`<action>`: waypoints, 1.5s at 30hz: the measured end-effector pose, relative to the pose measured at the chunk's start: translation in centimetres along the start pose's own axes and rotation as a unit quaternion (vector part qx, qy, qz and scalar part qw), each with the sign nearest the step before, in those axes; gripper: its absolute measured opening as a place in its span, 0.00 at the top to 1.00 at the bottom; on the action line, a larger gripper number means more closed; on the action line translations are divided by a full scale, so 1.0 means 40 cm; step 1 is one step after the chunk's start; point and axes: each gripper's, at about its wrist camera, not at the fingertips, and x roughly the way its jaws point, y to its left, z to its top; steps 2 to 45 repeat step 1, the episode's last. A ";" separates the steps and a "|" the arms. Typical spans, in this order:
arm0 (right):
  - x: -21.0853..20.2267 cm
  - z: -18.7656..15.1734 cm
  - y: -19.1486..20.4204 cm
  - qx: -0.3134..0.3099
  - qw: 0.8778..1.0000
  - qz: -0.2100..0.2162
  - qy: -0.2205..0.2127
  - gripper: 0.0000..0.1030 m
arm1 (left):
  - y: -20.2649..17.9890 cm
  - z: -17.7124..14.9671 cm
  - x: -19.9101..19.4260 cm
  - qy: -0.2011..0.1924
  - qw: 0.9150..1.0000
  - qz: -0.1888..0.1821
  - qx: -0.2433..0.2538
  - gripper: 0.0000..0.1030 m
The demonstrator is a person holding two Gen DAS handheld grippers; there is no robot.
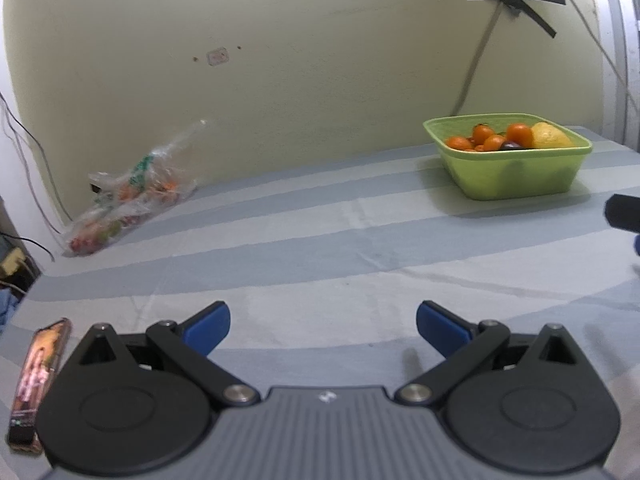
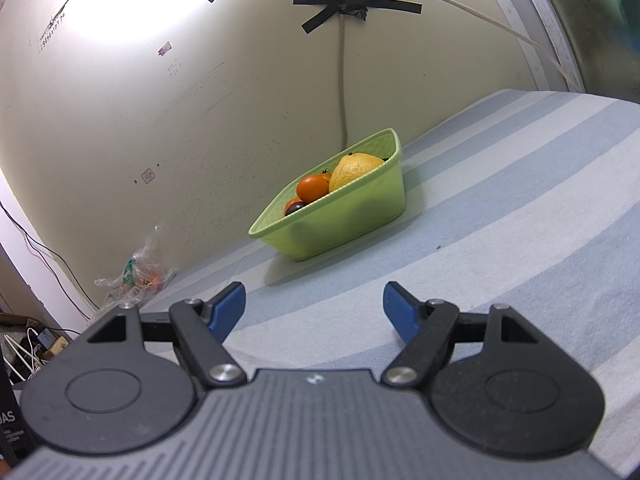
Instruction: Organize fruits
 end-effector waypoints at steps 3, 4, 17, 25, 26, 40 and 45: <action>-0.001 0.001 -0.003 0.000 1.000 0.000 0.000 0.25 | 0.000 0.000 0.000 0.001 1.000 -0.006 -0.003 0.00; -0.001 0.001 -0.003 0.000 1.000 0.000 0.000 0.25 | 0.000 0.000 0.000 0.001 1.000 -0.006 -0.003 0.00; -0.001 0.001 -0.003 0.000 1.000 0.000 0.000 0.25 | 0.000 0.000 0.000 0.001 1.000 -0.006 -0.003 0.00; -0.001 0.001 -0.003 0.000 1.000 0.000 0.000 0.25 | 0.000 0.000 0.000 0.001 1.000 -0.006 -0.003 0.00; -0.001 0.001 -0.003 0.000 1.000 0.000 0.000 0.25 | 0.000 0.000 0.000 0.001 1.000 -0.006 -0.003 0.00; -0.001 0.001 -0.003 0.000 1.000 0.000 0.000 0.25 | 0.000 0.000 0.000 0.001 1.000 -0.006 -0.003 0.00; -0.001 0.001 -0.003 0.000 1.000 0.000 0.000 0.25 | 0.000 0.000 0.000 0.001 1.000 -0.006 -0.003 0.00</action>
